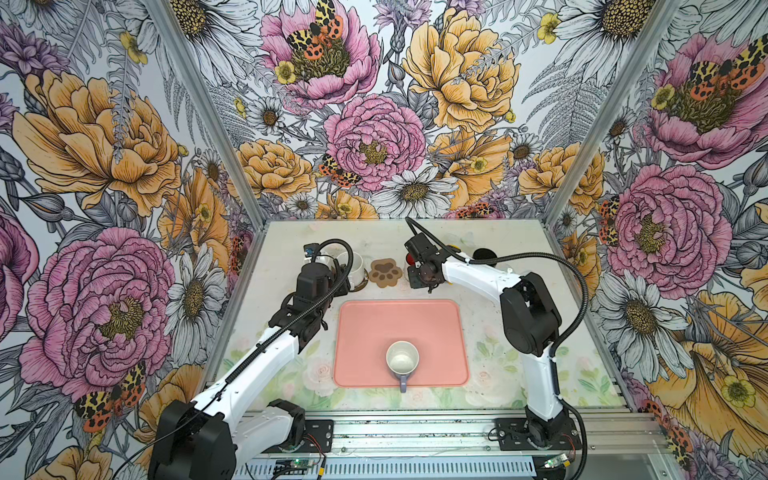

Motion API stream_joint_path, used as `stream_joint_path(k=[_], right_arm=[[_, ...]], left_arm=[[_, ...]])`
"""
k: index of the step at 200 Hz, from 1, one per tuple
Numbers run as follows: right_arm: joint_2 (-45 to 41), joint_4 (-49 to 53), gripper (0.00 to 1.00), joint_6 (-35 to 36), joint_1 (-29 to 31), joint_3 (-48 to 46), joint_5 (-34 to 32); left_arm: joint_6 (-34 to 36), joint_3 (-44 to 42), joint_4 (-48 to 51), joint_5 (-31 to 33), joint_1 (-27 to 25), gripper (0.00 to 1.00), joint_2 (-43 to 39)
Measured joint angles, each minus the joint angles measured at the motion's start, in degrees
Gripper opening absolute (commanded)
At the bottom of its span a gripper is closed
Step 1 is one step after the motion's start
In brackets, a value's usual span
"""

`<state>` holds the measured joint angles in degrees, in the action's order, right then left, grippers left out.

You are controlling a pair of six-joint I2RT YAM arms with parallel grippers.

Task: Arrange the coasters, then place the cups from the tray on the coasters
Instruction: 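Carry the red-lined mug over the woven multicolour coaster, then lower the red-lined mug onto the woven multicolour coaster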

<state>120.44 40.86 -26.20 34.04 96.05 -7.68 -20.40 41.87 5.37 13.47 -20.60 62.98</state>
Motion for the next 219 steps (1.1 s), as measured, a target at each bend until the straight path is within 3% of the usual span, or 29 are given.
stream_joint_path(k=[219], right_arm=[[1.33,-0.04,0.00,-0.07,-0.37,0.33,0.00]], left_arm=[[0.00,-0.31,0.00,0.00,0.39,0.63,0.00]])
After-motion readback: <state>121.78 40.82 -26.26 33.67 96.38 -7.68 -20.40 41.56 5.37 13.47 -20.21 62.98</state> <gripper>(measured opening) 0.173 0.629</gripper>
